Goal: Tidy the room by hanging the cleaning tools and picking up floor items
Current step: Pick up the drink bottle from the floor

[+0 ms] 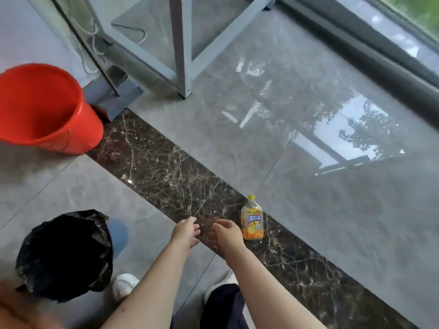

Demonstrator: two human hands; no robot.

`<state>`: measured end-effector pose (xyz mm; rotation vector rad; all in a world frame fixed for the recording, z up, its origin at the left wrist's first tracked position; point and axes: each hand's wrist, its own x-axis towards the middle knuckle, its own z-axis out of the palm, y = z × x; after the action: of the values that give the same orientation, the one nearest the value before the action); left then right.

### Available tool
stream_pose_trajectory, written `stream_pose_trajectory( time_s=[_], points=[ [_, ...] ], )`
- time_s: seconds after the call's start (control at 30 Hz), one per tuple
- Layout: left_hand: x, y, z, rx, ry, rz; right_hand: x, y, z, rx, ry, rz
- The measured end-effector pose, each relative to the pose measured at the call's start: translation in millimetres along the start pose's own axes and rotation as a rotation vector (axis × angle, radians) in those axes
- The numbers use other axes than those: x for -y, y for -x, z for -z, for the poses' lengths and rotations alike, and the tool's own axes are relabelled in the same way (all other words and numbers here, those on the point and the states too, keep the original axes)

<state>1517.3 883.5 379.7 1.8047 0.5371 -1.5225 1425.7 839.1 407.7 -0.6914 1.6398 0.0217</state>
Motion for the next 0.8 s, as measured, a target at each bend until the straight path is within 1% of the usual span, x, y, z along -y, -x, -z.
stream_pose_trajectory(
  time_s=[0.1, 0.17, 0.27, 0.37, 0.5, 0.63, 0.8],
  points=[
    [8.9, 7.1, -54.8, 0.024, -0.08, 0.005, -0.7, -13.4, 56.3, -0.033, -0.017, 0.002],
    [18.2, 11.1, -94.4, 0.049, -0.135, -0.024, -2.9, -26.9, 97.6, -0.06, -0.038, -0.003],
    [34.2, 11.1, -140.4, 0.056, -0.225, -0.032, -11.9, -45.5, 149.4, -0.106, -0.051, -0.025],
    [47.6, 5.0, -175.0, 0.061, -0.3, -0.038, -26.7, -63.0, 186.9, -0.167, -0.055, -0.039],
    [62.9, -11.3, -206.1, 0.088, -0.384, -0.045, -47.6, -82.3, 216.5, -0.213, -0.07, -0.059],
    [73.3, -36.6, -225.9, 0.099, -0.516, -0.059, -68.7, -103.1, 235.2, -0.208, -0.082, -0.073],
    [87.1, -80.6, -244.0, 0.103, -0.659, -0.127, -96.5, -140.9, 245.6, -0.198, -0.076, -0.091]
  ],
)
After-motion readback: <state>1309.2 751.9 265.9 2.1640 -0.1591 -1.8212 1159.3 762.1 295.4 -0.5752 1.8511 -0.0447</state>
